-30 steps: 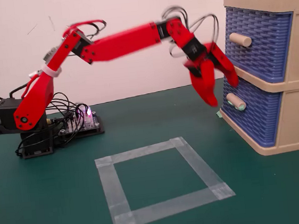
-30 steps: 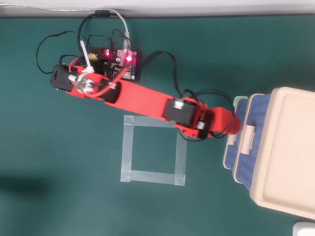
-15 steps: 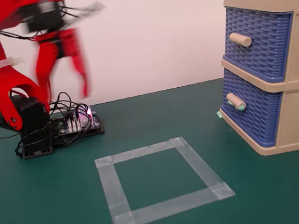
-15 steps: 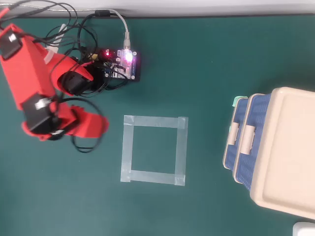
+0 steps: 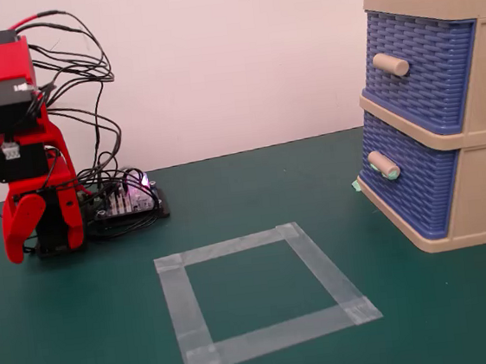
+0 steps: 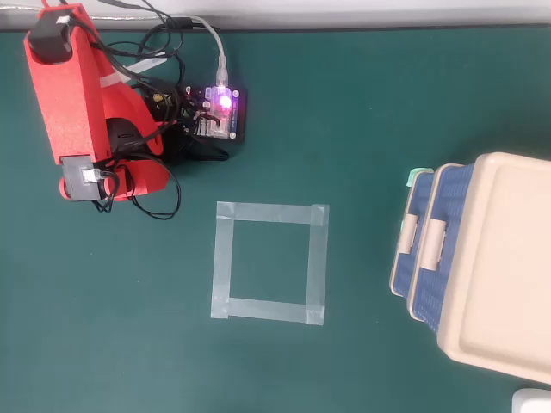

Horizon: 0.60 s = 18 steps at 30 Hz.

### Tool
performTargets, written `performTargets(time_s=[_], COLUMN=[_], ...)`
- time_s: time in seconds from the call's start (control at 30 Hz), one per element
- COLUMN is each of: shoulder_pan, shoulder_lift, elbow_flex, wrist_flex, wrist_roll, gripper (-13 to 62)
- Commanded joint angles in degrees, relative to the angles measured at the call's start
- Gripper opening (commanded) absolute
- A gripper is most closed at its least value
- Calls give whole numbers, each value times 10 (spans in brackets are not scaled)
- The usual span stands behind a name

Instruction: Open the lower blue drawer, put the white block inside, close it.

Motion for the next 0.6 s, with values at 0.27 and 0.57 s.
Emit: performTargets(time_s=[0.27,0.57], shoulder_pan=[-3,-3], shoulder_lift=[29,29], elbow_flex=[11,11], wrist_flex=[56,56], wrist_roll=[4,4], gripper=[343,343])
